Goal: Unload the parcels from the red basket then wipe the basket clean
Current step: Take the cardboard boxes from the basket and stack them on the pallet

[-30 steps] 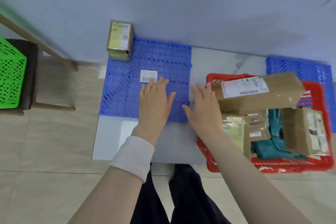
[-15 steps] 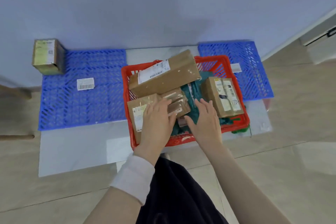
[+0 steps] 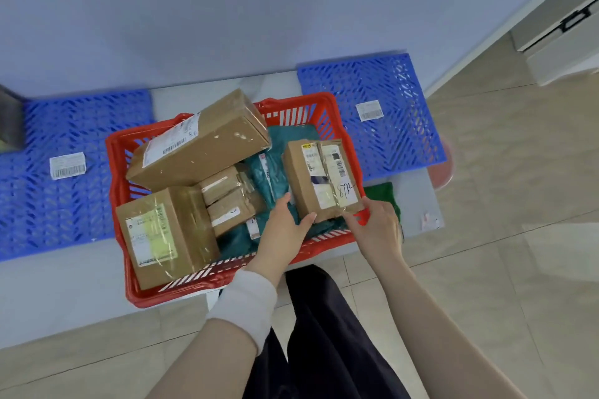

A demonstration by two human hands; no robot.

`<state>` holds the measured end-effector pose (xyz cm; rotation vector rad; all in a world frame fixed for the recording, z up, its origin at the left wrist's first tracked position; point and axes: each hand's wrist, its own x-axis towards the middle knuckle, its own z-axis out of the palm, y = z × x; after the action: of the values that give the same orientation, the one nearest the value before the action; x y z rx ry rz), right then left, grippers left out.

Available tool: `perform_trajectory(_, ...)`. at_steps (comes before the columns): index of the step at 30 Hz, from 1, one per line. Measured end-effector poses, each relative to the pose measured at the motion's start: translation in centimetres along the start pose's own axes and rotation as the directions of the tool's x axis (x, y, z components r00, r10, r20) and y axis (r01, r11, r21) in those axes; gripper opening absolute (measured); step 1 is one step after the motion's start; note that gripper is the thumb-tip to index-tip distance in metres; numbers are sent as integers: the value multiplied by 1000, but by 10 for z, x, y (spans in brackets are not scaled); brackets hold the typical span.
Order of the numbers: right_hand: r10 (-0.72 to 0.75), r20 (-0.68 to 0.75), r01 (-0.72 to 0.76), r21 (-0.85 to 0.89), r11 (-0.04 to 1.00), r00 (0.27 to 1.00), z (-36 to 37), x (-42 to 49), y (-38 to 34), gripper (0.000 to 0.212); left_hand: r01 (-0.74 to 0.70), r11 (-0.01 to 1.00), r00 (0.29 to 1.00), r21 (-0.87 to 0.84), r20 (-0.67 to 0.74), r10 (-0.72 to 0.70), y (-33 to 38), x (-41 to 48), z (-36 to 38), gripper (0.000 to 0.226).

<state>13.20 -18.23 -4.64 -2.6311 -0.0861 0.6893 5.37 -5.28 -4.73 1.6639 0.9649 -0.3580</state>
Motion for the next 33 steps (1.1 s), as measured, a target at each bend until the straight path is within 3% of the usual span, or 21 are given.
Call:
perform_trajectory(3,-49,73,52,-48,998,996,-2,27,13,40,112,987,992,-115,-48,-118,6,15,22,76)
perform_trajectory(6,-67,113,74,-57,996,991,-1,44,19,37,159,971,982,-178,-71,-173,10,24,37,68)
perform_trajectory(11,-79,163,86,-34,996,983,3,51,21,47,206,956,964,-208,-122,-235,10,35,44,67)
perform_trajectory(16,-39,151,37,19,999,988,4,53,21,39,218,948,956,-230,-145,-255,7,35,44,61)
perform_trajectory(23,-25,138,-2,192,981,990,-9,55,14,33,148,934,965,-324,-161,-209,5,18,37,50)
perform_trajectory(28,-46,164,-33,447,894,985,-17,28,0,21,69,929,967,-364,-206,-153,4,-2,24,47)
perform_trajectory(33,-105,72,47,558,828,992,-22,-17,-25,20,-78,905,961,-418,-274,-44,2,-36,-9,48)
